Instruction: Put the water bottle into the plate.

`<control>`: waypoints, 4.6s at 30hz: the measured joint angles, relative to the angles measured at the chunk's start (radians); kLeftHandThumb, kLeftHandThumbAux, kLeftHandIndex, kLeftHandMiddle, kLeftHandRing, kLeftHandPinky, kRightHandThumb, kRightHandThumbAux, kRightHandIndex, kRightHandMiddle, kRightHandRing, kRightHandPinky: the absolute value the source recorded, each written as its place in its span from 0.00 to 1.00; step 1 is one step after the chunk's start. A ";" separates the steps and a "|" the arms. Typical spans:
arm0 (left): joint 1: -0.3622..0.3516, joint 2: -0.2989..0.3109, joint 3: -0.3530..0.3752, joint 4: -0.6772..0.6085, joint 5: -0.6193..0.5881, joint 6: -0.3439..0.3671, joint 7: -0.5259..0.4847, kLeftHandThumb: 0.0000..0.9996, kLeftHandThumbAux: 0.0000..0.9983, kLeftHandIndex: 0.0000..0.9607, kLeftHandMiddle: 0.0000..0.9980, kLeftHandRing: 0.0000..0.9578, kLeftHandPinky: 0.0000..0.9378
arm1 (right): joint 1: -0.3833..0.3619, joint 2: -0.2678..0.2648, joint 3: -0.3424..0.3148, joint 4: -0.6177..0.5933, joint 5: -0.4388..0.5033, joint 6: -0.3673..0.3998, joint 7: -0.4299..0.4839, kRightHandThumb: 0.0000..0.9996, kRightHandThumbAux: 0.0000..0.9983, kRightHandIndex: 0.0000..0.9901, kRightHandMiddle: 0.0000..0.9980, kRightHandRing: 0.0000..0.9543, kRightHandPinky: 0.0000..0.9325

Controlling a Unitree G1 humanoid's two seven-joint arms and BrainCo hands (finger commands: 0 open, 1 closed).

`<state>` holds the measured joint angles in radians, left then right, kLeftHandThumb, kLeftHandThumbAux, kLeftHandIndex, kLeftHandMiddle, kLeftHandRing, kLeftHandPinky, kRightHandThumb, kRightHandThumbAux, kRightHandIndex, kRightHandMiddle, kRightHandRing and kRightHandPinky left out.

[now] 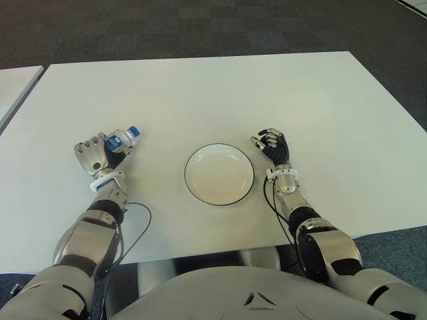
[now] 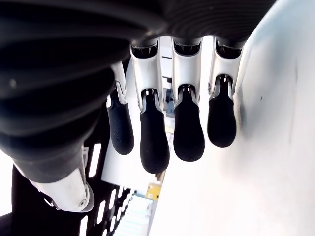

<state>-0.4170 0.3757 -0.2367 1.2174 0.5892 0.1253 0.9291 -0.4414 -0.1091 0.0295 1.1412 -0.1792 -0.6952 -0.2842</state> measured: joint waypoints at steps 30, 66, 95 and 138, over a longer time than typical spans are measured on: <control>-0.037 0.001 0.023 -0.005 -0.024 0.065 -0.100 0.75 0.70 0.46 0.87 0.91 0.94 | 0.000 -0.001 -0.008 0.000 0.000 0.000 0.008 0.71 0.73 0.44 0.67 0.72 0.73; 0.029 0.000 0.105 -0.104 -0.089 -0.120 -0.097 0.75 0.70 0.46 0.89 0.92 0.91 | 0.000 -0.003 -0.008 0.002 -0.002 -0.005 0.001 0.71 0.73 0.44 0.67 0.72 0.72; 0.275 -0.031 0.142 -0.557 -0.137 -0.390 -0.120 0.75 0.70 0.46 0.90 0.92 0.89 | -0.002 -0.009 -0.009 0.003 -0.001 -0.003 0.005 0.71 0.73 0.44 0.69 0.74 0.76; 0.243 -0.093 -0.055 -0.965 0.138 -0.434 -0.349 0.75 0.70 0.46 0.90 0.93 0.90 | -0.003 -0.009 -0.009 0.002 0.000 -0.003 0.024 0.71 0.73 0.44 0.69 0.74 0.77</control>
<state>-0.1738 0.2831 -0.2913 0.2526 0.7273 -0.3088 0.5801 -0.4444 -0.1180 0.0206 1.1435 -0.1793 -0.6982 -0.2601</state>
